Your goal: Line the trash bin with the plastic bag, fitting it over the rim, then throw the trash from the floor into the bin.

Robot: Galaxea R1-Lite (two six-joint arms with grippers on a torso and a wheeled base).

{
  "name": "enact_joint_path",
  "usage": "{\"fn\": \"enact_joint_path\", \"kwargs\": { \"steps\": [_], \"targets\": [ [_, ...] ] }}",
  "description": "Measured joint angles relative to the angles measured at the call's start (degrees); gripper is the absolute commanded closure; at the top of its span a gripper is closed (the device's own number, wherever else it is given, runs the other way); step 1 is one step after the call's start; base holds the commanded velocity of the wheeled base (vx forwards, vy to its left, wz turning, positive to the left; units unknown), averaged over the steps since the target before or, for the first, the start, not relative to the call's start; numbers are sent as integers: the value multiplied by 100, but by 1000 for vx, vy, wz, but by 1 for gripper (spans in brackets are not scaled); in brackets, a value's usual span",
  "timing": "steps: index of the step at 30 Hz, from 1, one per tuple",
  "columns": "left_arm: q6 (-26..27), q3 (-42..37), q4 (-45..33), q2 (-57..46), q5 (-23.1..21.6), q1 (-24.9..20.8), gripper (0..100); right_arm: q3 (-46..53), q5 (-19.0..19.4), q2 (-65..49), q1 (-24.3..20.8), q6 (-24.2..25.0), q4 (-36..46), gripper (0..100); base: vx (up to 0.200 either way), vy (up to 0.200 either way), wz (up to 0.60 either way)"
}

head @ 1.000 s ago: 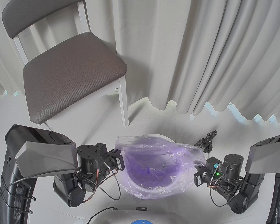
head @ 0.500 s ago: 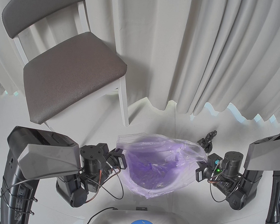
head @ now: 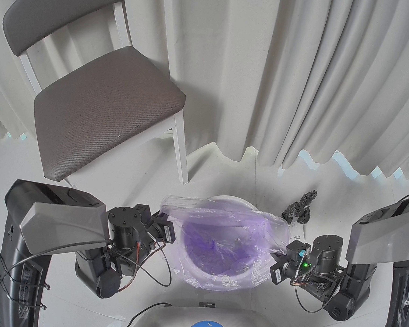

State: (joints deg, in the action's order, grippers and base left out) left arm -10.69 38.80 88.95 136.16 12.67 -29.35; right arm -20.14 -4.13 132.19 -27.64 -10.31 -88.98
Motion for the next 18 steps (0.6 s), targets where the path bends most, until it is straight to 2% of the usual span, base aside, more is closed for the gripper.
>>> {"fn": "enact_joint_path", "kwargs": {
  "steps": [4, 18],
  "targets": [
    [5, 122, 2, -5, 299, -187, 100, 93, 6, -99, -28, -16, 0, 100, 0, 0, 0],
    [-1, 289, 0, 218, 318, -204, 100, 145, 68, -267, 134, -66, 0, 100, 0, 0, 0]
  ]
}}
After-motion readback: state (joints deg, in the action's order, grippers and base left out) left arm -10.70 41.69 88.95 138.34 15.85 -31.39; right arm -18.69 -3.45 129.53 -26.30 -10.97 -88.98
